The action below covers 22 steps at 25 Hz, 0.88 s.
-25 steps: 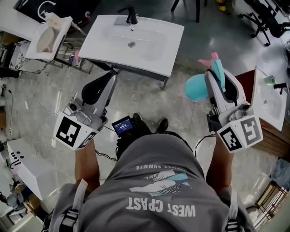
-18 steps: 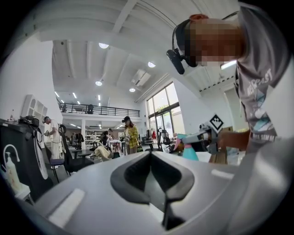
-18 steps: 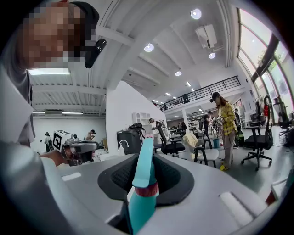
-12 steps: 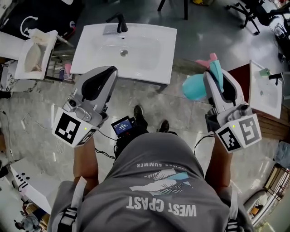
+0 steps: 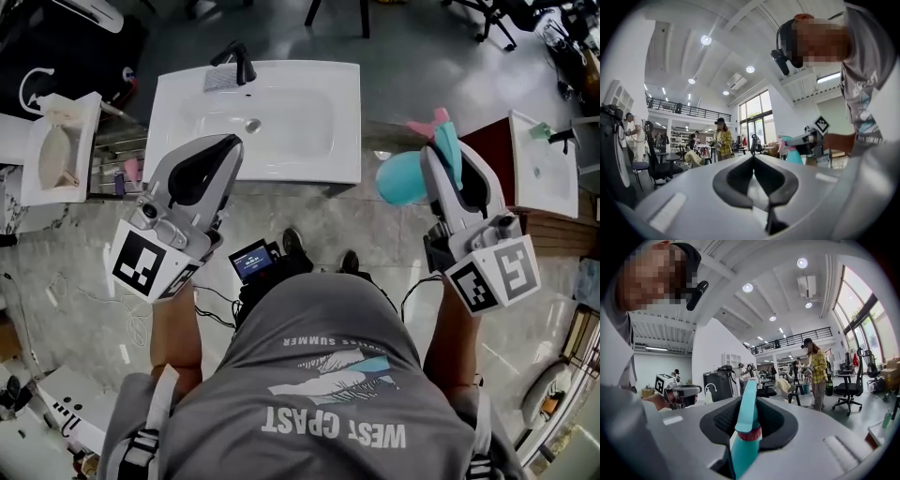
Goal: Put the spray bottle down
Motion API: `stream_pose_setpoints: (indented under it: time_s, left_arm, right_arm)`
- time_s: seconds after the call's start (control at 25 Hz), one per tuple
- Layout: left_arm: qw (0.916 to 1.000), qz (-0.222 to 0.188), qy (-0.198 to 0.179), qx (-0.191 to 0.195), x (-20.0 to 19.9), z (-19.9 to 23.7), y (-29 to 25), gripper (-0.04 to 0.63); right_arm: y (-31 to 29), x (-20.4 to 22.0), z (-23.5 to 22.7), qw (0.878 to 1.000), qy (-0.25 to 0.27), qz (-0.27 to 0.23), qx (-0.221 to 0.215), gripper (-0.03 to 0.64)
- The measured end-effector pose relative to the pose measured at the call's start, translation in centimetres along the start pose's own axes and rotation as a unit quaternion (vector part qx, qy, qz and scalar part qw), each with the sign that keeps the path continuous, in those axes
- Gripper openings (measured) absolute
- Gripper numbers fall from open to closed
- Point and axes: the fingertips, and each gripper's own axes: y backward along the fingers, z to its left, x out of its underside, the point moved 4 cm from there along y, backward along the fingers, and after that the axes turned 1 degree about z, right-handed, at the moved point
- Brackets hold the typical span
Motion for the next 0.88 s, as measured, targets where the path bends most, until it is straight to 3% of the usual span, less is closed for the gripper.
stream_pose_setpoints:
  time_s: [0.44, 0.88]
  left_arm:
    - [0.9994, -0.020, 0.007, 0.027, 0.8, 4.9, 1.3, 0.003]
    - [0.9999, -0.010, 0.006, 0.006, 1.6, 7.1, 0.0, 0.003]
  right_arm:
    - [-3.1, -1.2, 3.5, 0.999, 0.016, 0.003, 0.032, 0.097]
    - [-6.9, -1.3, 1.8, 1.000, 0.015, 0.005, 0.011, 0.097]
